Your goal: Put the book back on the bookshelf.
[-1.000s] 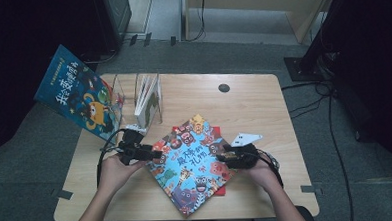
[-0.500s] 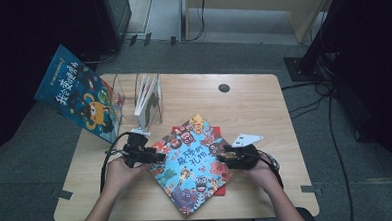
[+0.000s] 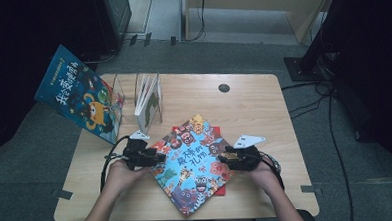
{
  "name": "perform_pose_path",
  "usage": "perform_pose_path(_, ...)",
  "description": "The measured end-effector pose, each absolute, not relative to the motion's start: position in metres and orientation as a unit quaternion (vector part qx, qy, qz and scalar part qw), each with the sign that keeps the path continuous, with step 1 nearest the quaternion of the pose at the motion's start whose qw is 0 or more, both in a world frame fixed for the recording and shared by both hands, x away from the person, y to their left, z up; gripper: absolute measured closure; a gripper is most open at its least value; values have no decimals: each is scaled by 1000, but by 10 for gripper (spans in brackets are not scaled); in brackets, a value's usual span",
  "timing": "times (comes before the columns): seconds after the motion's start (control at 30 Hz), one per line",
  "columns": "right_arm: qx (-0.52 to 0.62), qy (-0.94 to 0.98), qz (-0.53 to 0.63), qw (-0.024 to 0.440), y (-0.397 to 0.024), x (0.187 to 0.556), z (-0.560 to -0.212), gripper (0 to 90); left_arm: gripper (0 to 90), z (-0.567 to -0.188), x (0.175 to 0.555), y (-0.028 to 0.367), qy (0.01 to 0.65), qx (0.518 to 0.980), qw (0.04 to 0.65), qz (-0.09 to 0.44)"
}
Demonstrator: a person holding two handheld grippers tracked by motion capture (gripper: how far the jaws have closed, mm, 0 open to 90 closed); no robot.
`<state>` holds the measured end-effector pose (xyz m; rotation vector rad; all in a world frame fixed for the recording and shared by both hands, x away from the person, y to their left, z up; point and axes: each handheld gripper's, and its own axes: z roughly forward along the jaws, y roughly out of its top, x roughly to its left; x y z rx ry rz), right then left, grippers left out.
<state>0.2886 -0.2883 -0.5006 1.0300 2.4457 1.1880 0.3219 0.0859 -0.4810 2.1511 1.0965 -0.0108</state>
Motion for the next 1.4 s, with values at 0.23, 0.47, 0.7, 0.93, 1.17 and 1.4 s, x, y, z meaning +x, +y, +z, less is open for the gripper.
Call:
perform_pose_path(0.23, 356, 833, 407, 118, -293, 283, -501, 511, 537, -478, 327, 89, 427, 837, 343, -8)
perform_pose_path(0.47, 362, 828, 411, 120, -300, 273, -502, 503, 604, -471, 336, 96, 416, 847, 329, -16)
perform_pose_path(0.7, 378, 819, 415, 120, -307, 264, -502, 543, 618, -466, 345, 113, 413, 846, 338, -13)
perform_pose_path(0.93, 386, 815, 417, 118, -315, 254, -502, 626, 614, -470, 352, 125, 418, 841, 343, -15)
perform_pose_path(1.17, 396, 812, 416, 106, -322, 248, -502, 853, 600, -471, 359, 132, 433, 835, 341, -13)
perform_pose_path(1.4, 395, 818, 405, 103, -324, 242, -500, 900, 726, -470, 364, 142, 443, 829, 341, -29)
